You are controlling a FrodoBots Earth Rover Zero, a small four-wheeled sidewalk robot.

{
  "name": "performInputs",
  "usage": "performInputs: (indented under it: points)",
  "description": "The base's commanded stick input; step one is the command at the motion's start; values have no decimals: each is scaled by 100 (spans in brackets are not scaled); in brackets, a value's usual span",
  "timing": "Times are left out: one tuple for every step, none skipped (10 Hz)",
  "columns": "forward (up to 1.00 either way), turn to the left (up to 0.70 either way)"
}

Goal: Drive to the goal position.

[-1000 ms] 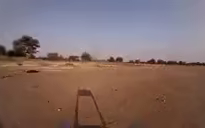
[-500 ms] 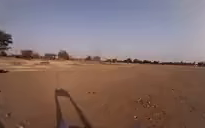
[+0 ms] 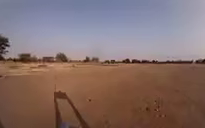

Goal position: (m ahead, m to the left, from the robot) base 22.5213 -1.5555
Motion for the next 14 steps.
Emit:
performInputs:
  points:
    - [69,0]
    - [69,0]
    - [69,0]
    - [69,0]
    - [69,-1]
    - [69,-10]
    - [69,-26]
    - [69,-34]
    - [69,-34]
    - [69,-34]
    - [69,-9]
    - [69,0]
    - [69,0]
    - [69,0]
